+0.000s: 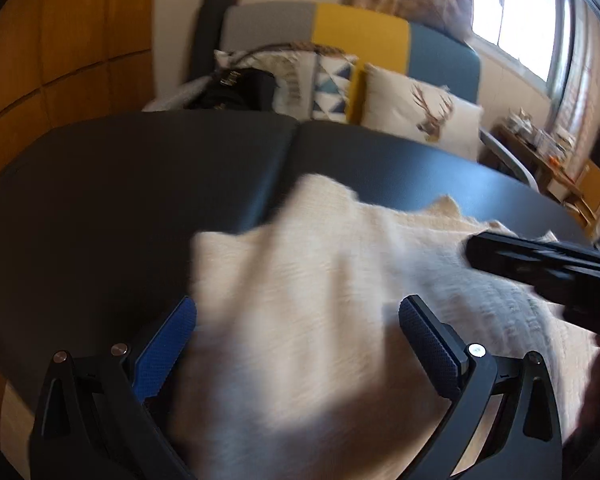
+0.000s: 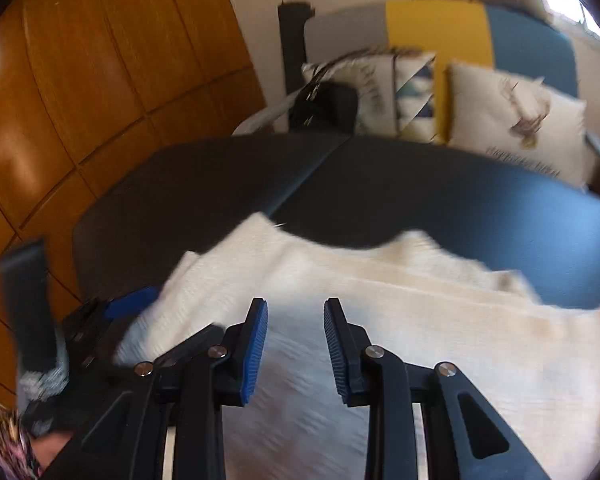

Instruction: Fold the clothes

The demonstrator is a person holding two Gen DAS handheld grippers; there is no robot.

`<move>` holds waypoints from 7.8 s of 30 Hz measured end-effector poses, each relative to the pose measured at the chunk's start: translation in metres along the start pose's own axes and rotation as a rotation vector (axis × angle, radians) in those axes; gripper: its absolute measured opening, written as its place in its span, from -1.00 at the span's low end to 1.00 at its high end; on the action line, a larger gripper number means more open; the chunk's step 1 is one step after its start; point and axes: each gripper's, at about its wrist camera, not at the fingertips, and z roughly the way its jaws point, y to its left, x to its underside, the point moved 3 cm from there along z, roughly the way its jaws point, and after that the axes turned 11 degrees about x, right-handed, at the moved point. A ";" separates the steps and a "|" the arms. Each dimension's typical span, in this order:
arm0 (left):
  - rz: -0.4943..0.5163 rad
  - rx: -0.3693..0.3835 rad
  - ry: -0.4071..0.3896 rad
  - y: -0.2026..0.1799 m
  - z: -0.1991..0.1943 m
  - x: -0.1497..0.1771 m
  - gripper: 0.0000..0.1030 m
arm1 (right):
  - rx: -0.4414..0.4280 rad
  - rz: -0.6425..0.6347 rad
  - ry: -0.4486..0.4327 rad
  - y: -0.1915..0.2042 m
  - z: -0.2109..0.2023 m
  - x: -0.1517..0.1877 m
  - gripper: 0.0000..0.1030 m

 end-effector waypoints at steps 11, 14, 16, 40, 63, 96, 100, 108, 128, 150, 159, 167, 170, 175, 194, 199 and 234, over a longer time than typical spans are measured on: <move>-0.245 -0.035 -0.015 0.098 -0.041 0.031 1.00 | -0.017 -0.126 0.035 0.062 0.049 -0.013 -0.42; -0.246 0.012 0.044 0.103 -0.036 0.036 1.00 | 0.059 -0.194 0.056 0.073 0.068 -0.012 -0.38; -0.192 0.036 0.090 0.100 -0.036 0.041 1.00 | 0.065 -0.214 0.038 0.072 0.072 -0.010 -0.31; 0.255 0.022 0.126 0.036 -0.006 0.025 1.00 | -0.025 -0.082 0.036 0.029 0.063 -0.010 -0.30; 0.025 0.167 0.147 0.046 -0.020 0.026 0.12 | -0.006 -0.090 0.039 0.030 0.061 -0.011 -0.29; -0.151 0.415 0.297 0.012 -0.005 -0.008 -0.60 | -0.040 -0.069 0.047 0.025 0.063 -0.011 -0.28; -0.298 0.362 0.366 0.039 0.006 0.005 -0.53 | -0.031 -0.079 0.046 0.029 0.064 -0.011 -0.28; -0.076 0.111 0.210 0.023 -0.029 -0.013 -0.40 | -0.039 -0.069 0.040 0.028 0.064 -0.010 -0.28; 0.103 0.058 -0.027 -0.001 0.003 0.027 0.50 | 0.065 -0.257 0.128 0.064 0.086 -0.037 -0.20; -0.106 0.137 -0.167 0.025 -0.032 -0.001 0.70 | -0.150 0.125 -0.015 -0.007 0.038 -0.033 -0.46; 0.082 0.217 -0.025 -0.048 0.049 -0.032 0.71 | 0.107 0.168 0.023 -0.072 0.012 0.013 -0.44; 0.168 0.047 0.162 -0.056 0.117 -0.017 0.79 | 0.223 -0.011 0.034 -0.074 0.022 0.026 -0.39; 0.156 0.071 0.151 -0.050 0.117 -0.015 0.80 | 0.221 -0.030 0.042 -0.081 0.029 0.027 -0.36; 0.164 0.069 0.145 -0.050 0.119 -0.013 0.80 | 0.319 0.016 0.062 -0.117 0.032 0.024 -0.37; 0.168 0.063 0.142 -0.056 0.114 -0.008 0.82 | 0.310 0.362 -0.007 -0.232 -0.026 0.070 -0.52; 0.170 0.059 0.138 -0.056 0.114 -0.008 0.82 | 0.248 0.442 0.011 -0.238 -0.040 0.073 -0.44; 0.118 -0.013 0.169 -0.030 0.095 -0.006 0.99 | 0.527 0.304 0.025 -0.209 -0.069 0.086 -0.05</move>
